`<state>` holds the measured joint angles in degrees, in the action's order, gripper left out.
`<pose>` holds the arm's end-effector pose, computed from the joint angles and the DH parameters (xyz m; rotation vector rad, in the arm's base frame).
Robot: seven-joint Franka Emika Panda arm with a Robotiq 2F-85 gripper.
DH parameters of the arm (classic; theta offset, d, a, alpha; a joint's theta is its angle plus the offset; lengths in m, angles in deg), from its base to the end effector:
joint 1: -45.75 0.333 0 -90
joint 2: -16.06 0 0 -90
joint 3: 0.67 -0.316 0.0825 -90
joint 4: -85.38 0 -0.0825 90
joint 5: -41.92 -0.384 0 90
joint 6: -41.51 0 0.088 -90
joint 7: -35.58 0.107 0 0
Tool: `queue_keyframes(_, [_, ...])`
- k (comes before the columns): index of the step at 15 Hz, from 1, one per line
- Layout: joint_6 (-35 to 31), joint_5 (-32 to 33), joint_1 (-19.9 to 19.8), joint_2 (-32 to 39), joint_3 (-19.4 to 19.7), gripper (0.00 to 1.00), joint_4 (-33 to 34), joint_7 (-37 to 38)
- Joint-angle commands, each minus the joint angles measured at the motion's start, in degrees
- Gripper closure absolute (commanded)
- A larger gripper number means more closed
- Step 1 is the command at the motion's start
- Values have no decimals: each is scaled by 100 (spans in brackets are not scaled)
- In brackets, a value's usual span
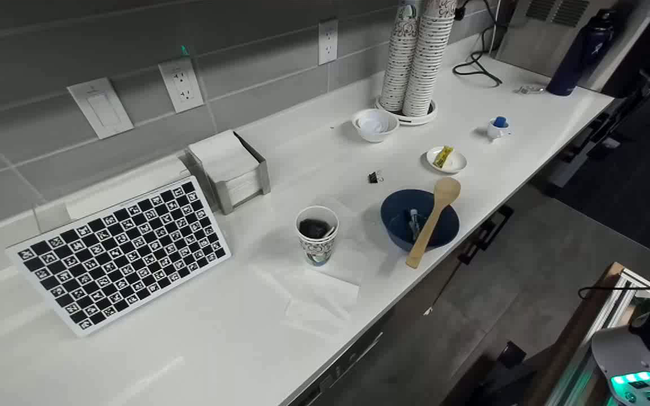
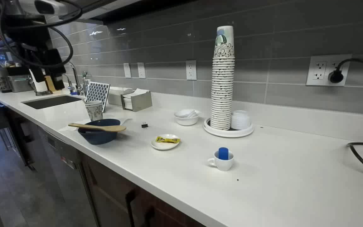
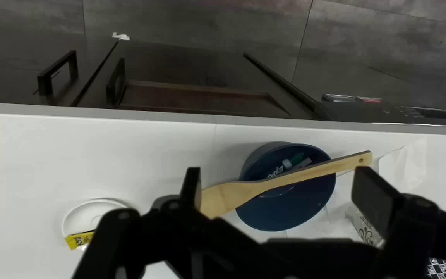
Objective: Take the wooden spoon off of the blue bowl
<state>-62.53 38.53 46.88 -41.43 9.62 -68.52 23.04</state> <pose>0.2689 -0.0436 0.5140 -2.9390 -0.1780 -0.2283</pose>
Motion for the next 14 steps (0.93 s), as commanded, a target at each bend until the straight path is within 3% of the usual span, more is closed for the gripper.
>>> queue_keyframes(1, [15,-38,-54,14,-38,0,14,-38])
queue_keyframes(5, [-70,-214,-22,25,-27,0,-2,72])
queue_keyframes(7, [-160,-500,34,221,-232,0,14,483])
queue_keyframes(10, [-309,-985,123,607,-794,0,74,1278])
queue_keyframes(14, [-764,-1090,-14,1692,-1734,0,477,2687])
